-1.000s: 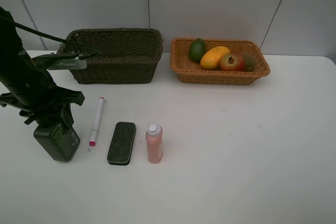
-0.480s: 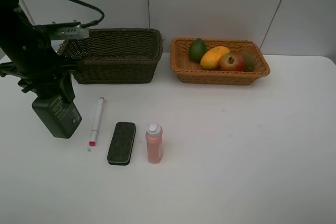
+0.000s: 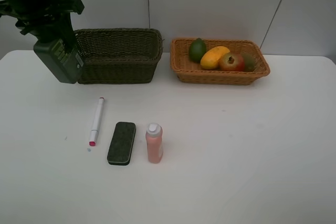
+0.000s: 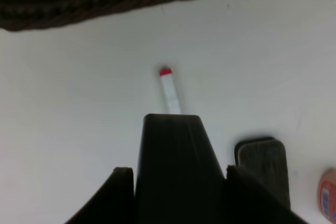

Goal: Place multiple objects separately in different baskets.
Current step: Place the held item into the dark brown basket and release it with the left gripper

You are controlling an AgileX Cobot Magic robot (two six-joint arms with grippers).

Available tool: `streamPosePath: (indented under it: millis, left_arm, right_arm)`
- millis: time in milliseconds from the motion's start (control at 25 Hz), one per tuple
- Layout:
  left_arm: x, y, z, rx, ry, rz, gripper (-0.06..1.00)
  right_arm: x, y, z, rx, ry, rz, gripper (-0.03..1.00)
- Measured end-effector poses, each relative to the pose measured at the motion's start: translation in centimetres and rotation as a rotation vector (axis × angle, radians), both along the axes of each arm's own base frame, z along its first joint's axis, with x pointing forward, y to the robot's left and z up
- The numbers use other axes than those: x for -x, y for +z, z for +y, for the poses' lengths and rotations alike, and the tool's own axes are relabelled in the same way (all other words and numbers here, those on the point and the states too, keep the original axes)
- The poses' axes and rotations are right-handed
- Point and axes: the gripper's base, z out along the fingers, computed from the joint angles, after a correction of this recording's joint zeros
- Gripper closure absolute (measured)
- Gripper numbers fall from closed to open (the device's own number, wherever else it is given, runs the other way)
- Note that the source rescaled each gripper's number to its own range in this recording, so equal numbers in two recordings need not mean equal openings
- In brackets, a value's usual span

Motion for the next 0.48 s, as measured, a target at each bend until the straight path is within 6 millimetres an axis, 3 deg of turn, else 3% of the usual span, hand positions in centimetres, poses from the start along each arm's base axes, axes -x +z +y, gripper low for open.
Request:
streamPosePath:
  millis: [240,480]
  left_arm:
    - [-1.7,1.9,0.2,-0.021,0.001,-0.18,0.58]
    - [-4.6,0.2,-0.1,-0.045,-0.004,-0.315,0.58]
  right_arm:
    - [0.0,0.0,0.0,0.0,0.0,0.0,-0.03]
    - [0.0,0.0,0.0,0.0,0.0,0.0,-0.03]
